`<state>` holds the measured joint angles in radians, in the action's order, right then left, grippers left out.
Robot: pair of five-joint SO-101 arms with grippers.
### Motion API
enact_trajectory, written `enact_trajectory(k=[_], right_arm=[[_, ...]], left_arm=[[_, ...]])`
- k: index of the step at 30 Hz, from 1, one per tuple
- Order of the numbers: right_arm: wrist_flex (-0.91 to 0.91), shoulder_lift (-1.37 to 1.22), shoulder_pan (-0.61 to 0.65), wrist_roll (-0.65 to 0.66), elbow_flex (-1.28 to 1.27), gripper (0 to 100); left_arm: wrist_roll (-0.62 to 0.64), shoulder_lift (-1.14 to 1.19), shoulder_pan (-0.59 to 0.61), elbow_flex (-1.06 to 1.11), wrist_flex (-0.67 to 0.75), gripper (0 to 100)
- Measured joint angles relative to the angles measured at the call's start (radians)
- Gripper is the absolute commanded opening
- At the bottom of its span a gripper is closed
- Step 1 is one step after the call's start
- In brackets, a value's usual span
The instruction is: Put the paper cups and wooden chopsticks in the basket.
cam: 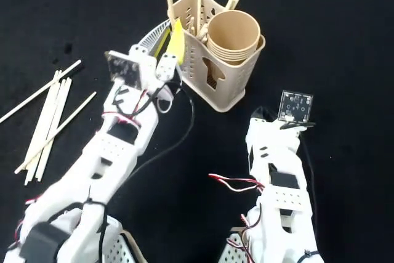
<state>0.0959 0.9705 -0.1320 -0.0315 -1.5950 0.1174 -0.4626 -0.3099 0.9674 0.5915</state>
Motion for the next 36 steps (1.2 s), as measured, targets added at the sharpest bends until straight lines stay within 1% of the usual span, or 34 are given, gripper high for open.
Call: enact_trajectory(k=[6,8,11,13,16,17,19,21,23,30,34,36], right_arm=[[0.000,0.000,0.000,0.000,0.000,1.5],[0.000,0.000,0.000,0.000,0.000,1.5],[0.000,0.000,0.000,0.000,0.000,1.5],[0.000,0.000,0.000,0.000,0.000,1.5],[0.000,0.000,0.000,0.000,0.000,1.5],[0.000,0.000,0.000,0.000,0.000,1.5],[0.000,0.000,0.000,0.000,0.000,1.5],[0.000,0.000,0.000,0.000,0.000,1.5],[0.000,0.000,0.000,0.000,0.000,1.5],[0.000,0.000,0.000,0.000,0.000,1.5],[0.000,0.000,0.000,0.000,0.000,1.5],[0.000,0.000,0.000,0.000,0.000,1.5]], left_arm=[[0.000,-0.160,0.005,0.146,0.014,3],[0.000,-0.218,0.029,0.222,0.014,3],[0.000,-0.310,0.097,0.361,0.014,3],[0.000,-0.379,0.132,0.471,0.014,6],[0.000,-0.477,0.150,0.660,0.012,11],[0.003,-0.499,0.161,0.690,-0.008,13],[0.002,-0.549,0.196,0.695,-0.097,16],[0.002,-0.568,0.213,0.700,-0.187,16],[0.000,-0.595,0.221,0.701,-0.235,16],[0.000,-0.703,0.221,0.706,-0.262,15],[0.000,-0.781,0.221,0.712,-0.262,8],[0.000,-0.816,0.221,0.712,-0.262,7]])
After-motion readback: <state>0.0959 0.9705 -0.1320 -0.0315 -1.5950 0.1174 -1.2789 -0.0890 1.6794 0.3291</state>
